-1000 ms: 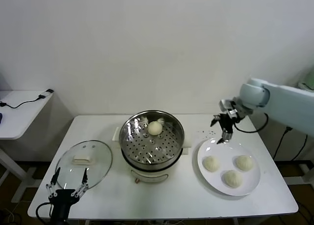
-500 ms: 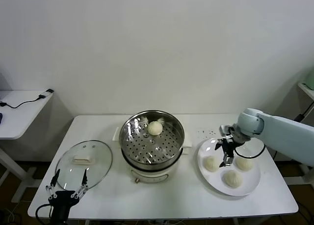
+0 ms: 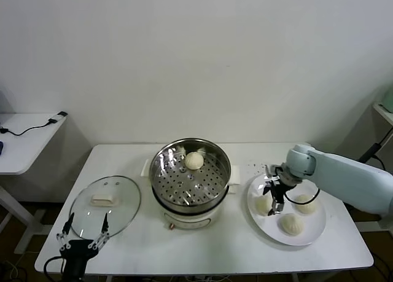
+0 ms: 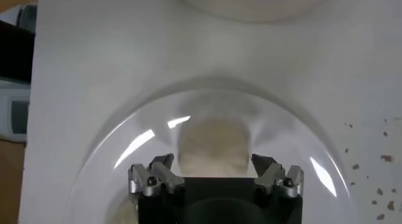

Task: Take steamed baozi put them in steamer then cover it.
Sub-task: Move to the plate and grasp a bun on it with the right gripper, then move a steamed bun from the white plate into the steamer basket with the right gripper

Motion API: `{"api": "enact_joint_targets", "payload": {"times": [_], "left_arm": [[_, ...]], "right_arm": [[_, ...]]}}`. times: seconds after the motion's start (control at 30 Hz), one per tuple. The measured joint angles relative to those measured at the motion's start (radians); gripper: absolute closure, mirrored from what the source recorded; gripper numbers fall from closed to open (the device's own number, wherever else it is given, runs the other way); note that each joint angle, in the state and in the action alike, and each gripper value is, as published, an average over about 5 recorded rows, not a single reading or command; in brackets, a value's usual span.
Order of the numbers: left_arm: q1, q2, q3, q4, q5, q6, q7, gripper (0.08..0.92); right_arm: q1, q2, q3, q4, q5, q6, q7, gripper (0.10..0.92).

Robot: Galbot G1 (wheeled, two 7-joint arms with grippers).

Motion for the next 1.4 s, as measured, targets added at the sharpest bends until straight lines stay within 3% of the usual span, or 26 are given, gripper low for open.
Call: {"api": "enact_joint_targets", "payload": {"times": [0.27, 0.73, 1.07, 1.4], "left_arm": [[0.000, 0.000, 0.001, 0.004, 0.000, -0.001, 0.000, 0.177], [-0.002, 0.001, 0.004, 0.002, -0.002, -0.004, 0.001, 0.177], [-0.010, 0.001, 0.018, -0.003, -0.007, 0.000, 0.002, 0.177], [-0.014, 0.007, 0.031, 0.002, -0.002, -0.005, 0.003, 0.177]], "right_arm": [[-0.002, 0.009, -0.002, -0.011, -0.001, 0.002, -0.005, 0.320], [0.068, -0.022, -0.047, 0.016, 0.056, 0.002, 0.000, 0.330], [0.387, -0.005, -0.248, 0.034, 0.237, 0.023, -0.016, 0.330], [0.665, 0.140, -0.409, 0.013, 0.481, 0.008, -0.008, 0.330]]}}
